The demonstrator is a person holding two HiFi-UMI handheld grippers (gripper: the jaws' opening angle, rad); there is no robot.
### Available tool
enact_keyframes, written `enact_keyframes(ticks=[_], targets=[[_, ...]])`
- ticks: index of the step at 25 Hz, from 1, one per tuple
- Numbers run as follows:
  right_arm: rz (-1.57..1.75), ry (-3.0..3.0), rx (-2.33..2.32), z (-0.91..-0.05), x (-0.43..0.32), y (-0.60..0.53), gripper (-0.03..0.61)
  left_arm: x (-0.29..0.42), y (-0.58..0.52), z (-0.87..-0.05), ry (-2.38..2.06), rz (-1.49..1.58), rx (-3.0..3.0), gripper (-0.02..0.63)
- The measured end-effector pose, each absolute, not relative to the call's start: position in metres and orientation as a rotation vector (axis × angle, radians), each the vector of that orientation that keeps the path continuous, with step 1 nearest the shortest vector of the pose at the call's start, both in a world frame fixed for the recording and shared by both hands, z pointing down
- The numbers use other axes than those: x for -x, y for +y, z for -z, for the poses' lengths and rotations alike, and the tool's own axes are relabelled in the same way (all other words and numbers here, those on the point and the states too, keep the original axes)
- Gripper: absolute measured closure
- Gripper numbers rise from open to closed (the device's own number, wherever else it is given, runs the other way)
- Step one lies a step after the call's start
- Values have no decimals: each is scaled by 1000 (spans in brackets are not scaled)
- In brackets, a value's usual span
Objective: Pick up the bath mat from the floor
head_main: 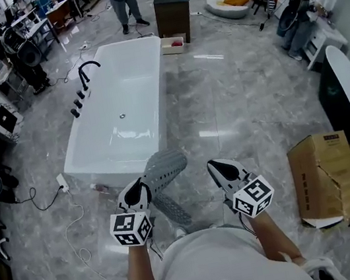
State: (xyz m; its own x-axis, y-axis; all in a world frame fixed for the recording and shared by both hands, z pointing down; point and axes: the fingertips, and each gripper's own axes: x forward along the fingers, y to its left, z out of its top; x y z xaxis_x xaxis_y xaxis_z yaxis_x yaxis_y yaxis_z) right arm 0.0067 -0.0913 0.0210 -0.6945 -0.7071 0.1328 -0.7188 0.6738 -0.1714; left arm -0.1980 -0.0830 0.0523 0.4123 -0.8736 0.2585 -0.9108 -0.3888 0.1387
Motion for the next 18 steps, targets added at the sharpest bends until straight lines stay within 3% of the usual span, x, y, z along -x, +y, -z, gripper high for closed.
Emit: enact_keyframes(ticks=[18], targets=[[-308,-2821,-1203,-18,0,-79,554,201,-66,-23,-1586,-146,-2469,584]])
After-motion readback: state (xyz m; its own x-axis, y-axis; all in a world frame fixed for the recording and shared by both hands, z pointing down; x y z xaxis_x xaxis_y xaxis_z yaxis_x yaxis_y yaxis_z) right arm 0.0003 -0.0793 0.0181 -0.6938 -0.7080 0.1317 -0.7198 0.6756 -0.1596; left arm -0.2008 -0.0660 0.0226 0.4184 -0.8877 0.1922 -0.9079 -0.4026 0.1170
